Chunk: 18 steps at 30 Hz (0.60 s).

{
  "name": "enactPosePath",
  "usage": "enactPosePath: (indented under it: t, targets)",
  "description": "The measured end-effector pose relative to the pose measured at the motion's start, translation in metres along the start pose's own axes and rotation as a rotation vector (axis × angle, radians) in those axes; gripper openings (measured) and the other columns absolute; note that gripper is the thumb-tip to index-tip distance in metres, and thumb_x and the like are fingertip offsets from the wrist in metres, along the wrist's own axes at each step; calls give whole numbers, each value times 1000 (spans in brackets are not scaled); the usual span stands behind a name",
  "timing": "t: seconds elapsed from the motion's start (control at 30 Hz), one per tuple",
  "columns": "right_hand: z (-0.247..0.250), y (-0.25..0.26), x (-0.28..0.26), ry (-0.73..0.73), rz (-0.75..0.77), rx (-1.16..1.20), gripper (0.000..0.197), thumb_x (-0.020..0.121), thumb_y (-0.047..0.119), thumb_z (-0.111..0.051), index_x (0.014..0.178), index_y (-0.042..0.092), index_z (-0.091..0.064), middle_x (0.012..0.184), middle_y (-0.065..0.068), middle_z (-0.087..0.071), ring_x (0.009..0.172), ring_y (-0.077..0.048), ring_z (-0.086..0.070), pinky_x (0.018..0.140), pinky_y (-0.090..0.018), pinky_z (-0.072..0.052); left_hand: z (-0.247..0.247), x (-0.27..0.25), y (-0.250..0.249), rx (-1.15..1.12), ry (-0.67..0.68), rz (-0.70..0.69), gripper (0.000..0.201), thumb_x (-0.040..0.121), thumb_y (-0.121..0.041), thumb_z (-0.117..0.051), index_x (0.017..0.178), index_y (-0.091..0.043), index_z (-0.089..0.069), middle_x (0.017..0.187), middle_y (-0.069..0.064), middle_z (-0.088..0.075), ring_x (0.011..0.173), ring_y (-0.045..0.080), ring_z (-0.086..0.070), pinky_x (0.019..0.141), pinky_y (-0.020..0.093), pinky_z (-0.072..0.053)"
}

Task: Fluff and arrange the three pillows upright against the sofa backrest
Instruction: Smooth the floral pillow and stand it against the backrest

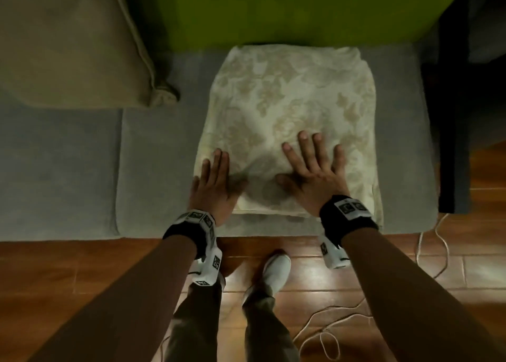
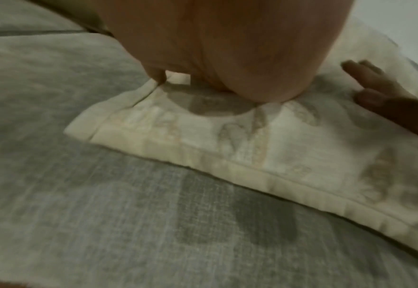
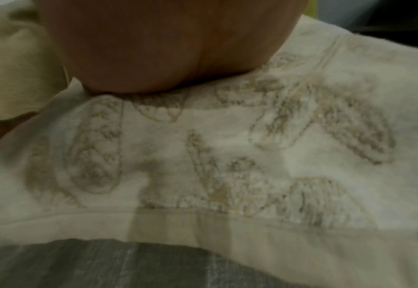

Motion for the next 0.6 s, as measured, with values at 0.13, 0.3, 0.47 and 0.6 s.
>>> enactPosePath:
  t: [0.13,0.3,0.47,0.6]
  targets:
    - [14,-14,-11,4,-83,59,72,96,77,-14,148,54,31,154,16,48,148,-19,39,117,-66,17,-1,-23,49,-319,30,202,78,97,-57,-46,159,-22,-16,168,6,-9,153,30,-13,122,48,-21]
    - [59,8,-30,-232,-84,120,71,102,62,-32,162,41,-1,171,6,17,156,-21,21,117,-71,11,19,-60,70,-703,-17,238,37,89,-58,-61,120,-38,-59,116,-4,-68,107,21,-66,92,40,-54]
    - [69,102,-9,-291,266,-35,63,102,50,-43,160,36,-22,172,1,-11,159,-27,1,116,-74,5,34,-61,73,-968,-178,353,22,87,-36,-74,98,-19,-64,93,2,-72,85,22,-73,76,44,-63]
    - [45,82,13,-17,192,-156,68,98,72,-27,158,51,-5,168,20,19,156,-15,19,116,-71,11,27,-67,103,-907,-308,462,14,87,-35,-73,91,-24,-65,86,1,-72,80,22,-72,73,44,-62]
Point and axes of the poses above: each hand's wrist, its own x-axis towards the middle knuckle, its own z-axis out of the back of the hand, y = z × x, the point moved 7 cm from there along x, towards the middle knuckle
